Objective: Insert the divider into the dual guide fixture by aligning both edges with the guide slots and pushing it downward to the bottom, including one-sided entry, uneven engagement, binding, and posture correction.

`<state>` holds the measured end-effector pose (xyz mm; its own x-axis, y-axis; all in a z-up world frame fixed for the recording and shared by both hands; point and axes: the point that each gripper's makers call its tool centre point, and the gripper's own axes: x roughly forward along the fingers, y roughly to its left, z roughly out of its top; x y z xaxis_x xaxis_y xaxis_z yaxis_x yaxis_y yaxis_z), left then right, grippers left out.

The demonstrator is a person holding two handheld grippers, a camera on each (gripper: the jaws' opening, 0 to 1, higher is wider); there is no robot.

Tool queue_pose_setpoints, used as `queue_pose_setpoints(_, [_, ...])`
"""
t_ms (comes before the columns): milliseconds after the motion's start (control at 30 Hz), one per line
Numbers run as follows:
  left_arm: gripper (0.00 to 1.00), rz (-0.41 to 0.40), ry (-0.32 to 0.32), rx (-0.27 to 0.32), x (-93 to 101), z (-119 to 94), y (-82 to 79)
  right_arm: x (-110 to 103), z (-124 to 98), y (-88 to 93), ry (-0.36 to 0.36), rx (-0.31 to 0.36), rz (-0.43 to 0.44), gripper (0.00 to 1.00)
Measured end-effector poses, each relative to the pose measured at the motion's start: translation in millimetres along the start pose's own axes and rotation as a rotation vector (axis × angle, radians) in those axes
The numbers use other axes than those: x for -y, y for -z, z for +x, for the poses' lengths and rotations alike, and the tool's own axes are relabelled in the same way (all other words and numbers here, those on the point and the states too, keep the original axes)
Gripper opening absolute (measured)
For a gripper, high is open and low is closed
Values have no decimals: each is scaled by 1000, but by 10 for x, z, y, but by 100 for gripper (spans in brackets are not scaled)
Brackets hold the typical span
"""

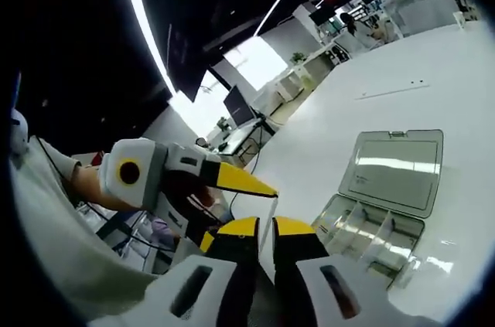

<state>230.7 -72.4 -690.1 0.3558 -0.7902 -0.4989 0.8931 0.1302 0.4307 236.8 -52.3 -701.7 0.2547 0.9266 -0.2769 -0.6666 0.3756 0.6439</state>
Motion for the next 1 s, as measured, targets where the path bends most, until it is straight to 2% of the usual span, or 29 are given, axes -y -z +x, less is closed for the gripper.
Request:
queue_pose_setpoints(333, [28, 13, -10, 5, -19, -6, -27, -15, -16, -27, -10, 12, -8, 0])
queue_pose_setpoints(500, [29, 15, -24, 12, -54, -17, -64, -24, -33, -72, -11, 29, 16, 0])
queue_pose_setpoints(567, [23, 12, -42, 32, -94, -31, -100, 18, -47, -48, 12, 12, -2, 0])
queue_pose_setpoints(600, [22, -5, -36, 27, -113, -45, -95, -20, -45, -60, -10, 21, -11, 0])
queue_pose_setpoints(633, [23, -10, -31, 30, -116, -42, -95, -40, -56, -78, -16, 36, 25, 0])
queue_pose_setpoints(800, [30, -23, -28, 18, -104, -40, -56, -30, -69, -113, -7, 42, -5, 0])
queue_pose_setpoints(1000, [29, -56, -26, 13, -133, -65, -9, -10, -98, -100, -3, 29, -50, 0])
